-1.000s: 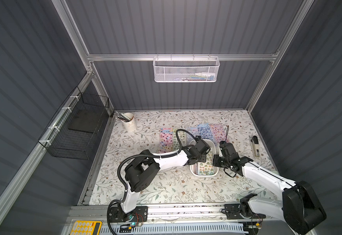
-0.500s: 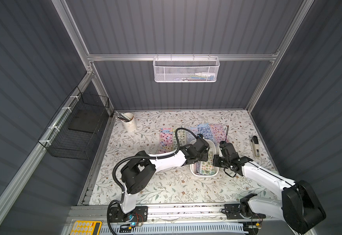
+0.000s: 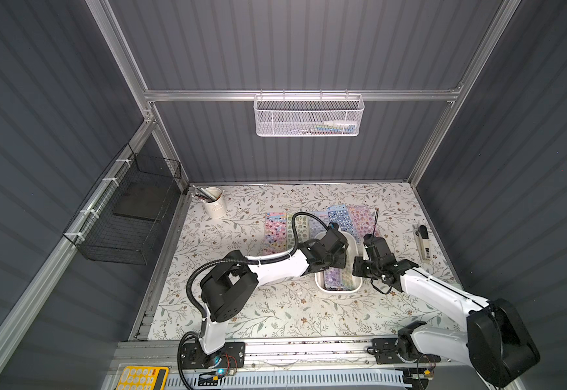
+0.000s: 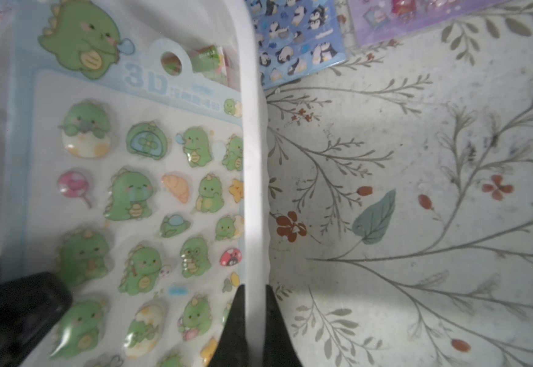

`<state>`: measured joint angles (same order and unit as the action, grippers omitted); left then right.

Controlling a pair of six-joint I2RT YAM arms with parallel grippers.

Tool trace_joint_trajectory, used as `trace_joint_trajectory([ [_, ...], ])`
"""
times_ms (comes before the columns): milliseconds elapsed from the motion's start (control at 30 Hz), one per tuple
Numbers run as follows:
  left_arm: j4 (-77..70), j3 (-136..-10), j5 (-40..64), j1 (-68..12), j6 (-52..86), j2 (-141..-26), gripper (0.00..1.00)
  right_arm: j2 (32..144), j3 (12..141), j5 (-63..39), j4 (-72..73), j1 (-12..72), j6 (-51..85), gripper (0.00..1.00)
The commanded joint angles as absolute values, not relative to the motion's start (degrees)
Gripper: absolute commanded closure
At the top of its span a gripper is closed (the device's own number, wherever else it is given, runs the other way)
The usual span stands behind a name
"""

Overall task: Take the stickers out of the storage box
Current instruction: Pick up the sticker from the storage box.

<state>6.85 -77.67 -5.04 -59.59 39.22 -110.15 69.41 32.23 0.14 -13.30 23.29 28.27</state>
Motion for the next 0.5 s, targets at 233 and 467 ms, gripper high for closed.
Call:
trace_joint_trajectory([
  [233, 9.6, -79.6, -7.3, -59.7, 37.3, -107.6, 0.95, 68.6, 33.3, -0.5, -11.8, 23.3, 28.9, 0.94],
  [467, 10.3, -79.8, -8.4, -59.6, 34.8, -102.5, 0.99, 66.1, 34.2, 0.0, -14.4, 23.3, 29.0, 0.94],
])
